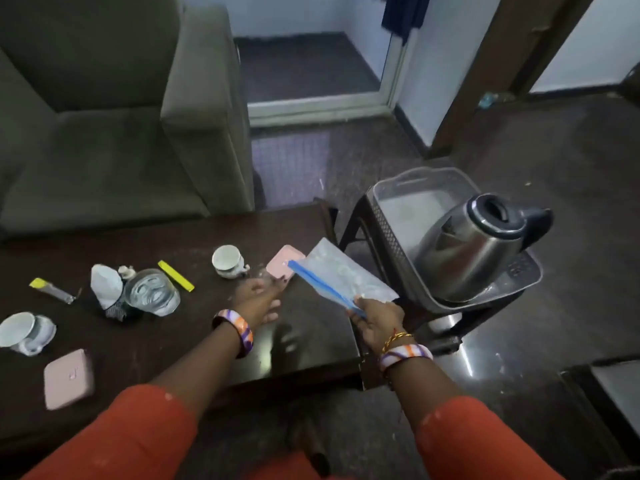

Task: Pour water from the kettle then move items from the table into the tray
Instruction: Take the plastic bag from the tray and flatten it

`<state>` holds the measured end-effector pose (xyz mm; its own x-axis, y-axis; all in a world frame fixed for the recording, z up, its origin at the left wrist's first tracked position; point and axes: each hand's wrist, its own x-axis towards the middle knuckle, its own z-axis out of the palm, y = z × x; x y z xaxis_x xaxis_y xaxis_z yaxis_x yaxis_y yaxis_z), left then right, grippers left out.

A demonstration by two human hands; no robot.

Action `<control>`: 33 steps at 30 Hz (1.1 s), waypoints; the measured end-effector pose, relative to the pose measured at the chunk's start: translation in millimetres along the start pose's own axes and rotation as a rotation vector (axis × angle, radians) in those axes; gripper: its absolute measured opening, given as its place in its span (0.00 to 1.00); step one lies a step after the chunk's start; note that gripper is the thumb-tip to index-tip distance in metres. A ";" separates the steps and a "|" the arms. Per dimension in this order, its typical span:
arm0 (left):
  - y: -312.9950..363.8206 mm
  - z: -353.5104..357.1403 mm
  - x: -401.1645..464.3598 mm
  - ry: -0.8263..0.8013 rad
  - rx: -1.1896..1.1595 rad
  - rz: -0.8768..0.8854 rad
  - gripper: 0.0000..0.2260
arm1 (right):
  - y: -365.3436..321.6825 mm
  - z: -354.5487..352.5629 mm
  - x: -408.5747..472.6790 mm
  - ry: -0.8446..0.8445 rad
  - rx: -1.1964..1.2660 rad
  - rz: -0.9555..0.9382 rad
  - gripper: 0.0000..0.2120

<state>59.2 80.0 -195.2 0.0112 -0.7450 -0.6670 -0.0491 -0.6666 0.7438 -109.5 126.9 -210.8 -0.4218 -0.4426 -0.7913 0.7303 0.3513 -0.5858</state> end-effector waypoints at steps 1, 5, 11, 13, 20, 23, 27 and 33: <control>-12.6 5.3 5.8 -0.034 0.052 -0.023 0.13 | 16.3 2.8 14.2 0.054 0.029 0.024 0.25; -58.4 25.6 32.3 -0.209 0.163 -0.159 0.05 | 93.1 9.7 66.9 0.225 0.101 0.083 0.24; -106.0 35.7 92.9 -0.114 0.215 -0.219 0.15 | 142.8 19.0 92.0 0.038 0.209 0.291 0.19; -118.4 28.3 111.8 -0.038 0.408 -0.137 0.17 | 142.0 17.7 95.9 -0.068 0.046 0.415 0.18; -97.6 9.3 106.2 -0.024 0.772 0.075 0.17 | 119.3 4.2 79.7 -0.165 -0.312 0.629 0.21; -91.3 -7.0 87.2 -0.003 0.769 0.096 0.13 | 115.8 6.7 58.9 -0.179 -0.347 0.629 0.16; -89.2 -49.0 47.4 0.019 0.613 0.085 0.12 | 121.2 24.3 24.5 -0.236 -0.455 0.526 0.11; -85.8 -150.6 -20.8 0.113 0.454 0.087 0.11 | 156.5 75.9 -48.5 -0.401 -0.621 0.432 0.12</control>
<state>213.6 149.0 -238.6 0.0949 -0.8124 -0.5753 -0.4855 -0.5423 0.6857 66.0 140.7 -250.8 0.1336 -0.3831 -0.9140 0.3069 0.8929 -0.3294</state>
